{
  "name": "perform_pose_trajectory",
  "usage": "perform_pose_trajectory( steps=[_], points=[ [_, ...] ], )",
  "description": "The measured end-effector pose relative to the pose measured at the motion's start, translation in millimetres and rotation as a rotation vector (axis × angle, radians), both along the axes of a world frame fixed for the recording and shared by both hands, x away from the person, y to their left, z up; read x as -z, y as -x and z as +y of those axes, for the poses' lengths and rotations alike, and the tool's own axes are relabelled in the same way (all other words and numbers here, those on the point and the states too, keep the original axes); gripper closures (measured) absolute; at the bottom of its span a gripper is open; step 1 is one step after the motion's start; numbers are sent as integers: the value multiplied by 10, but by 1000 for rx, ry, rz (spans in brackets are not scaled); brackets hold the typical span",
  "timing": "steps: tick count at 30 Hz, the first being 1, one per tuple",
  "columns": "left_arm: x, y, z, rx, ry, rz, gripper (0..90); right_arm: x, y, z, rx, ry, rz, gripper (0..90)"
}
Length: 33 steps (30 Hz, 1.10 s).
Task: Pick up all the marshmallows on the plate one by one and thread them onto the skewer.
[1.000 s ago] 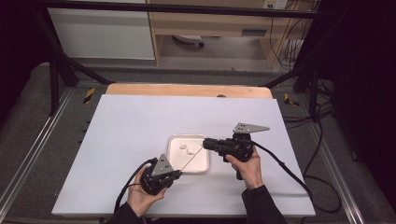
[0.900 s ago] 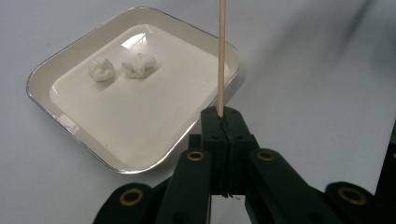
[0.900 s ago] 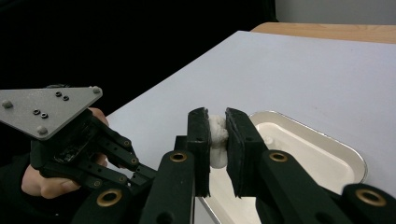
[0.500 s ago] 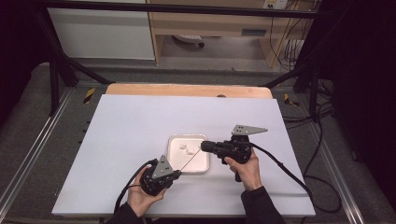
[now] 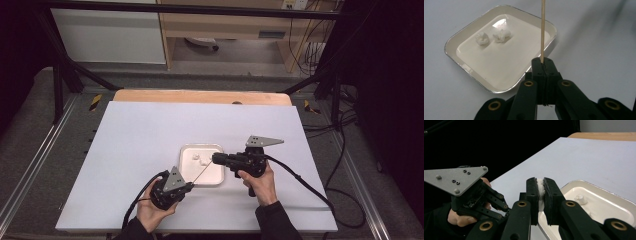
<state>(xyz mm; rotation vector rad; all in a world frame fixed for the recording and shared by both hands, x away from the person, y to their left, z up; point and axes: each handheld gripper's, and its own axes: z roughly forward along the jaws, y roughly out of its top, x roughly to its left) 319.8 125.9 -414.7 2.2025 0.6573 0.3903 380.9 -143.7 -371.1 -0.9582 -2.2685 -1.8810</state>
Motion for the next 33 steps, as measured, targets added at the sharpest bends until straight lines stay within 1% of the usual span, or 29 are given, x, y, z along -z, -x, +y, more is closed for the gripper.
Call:
perform_pose_trajectory(
  steps=[1,3,4,5,7,8,13,14,17,18,21,25,26,27,29,30,31,32,33],
  points=[
    [3,3,0,-4,0,-5,892,6,2,5,0,1,-3,833],
    [-2,0,6,-4,6,1,892,12,10,11,3,2,-6,833],
    [-8,5,11,-7,10,-6,892,13,12,11,3,1,-7,832],
    [-12,5,11,-4,14,-3,892,12,15,10,6,2,-11,832],
    [-18,17,1,-3,14,-13,892,10,14,9,9,1,-11,832],
    [-19,19,-3,0,17,-11,892,9,15,9,12,-1,-14,832],
    [-9,17,-6,-6,11,-17,892,16,26,18,6,-3,-14,832],
    [-8,15,-10,-3,12,-12,892,16,26,19,4,-3,-14,832],
    [-7,19,-15,-1,7,-13,892,16,28,23,-7,-11,-10,833],
    [-5,21,-14,-4,4,-20,892,18,31,24,-11,-9,-10,833],
    [2,19,-23,-3,5,-15,892,22,38,27,-18,-3,-11,833],
    [7,19,-28,-3,-2,-14,892,27,41,32,-18,1,-14,834],
    [7,25,-22,-4,3,-21,892,30,42,34,-19,3,-15,834],
    [5,26,-24,-3,6,-17,893,29,45,33,-16,3,-17,834],
    [3,33,-31,-4,0,-21,893,33,48,36,-14,7,-18,834],
    [7,29,-32,-2,-2,-10,893,34,53,39,-10,6,-17,834],
    [11,30,-32,-6,-3,-14,893,37,52,43,-18,8,-16,834],
    [13,30,-29,-6,2,-12,893,40,54,45,-15,11,-16,834],
    [12,29,-30,-6,-1,-10,894,42,56,45,-12,15,-19,834]
  ],
)
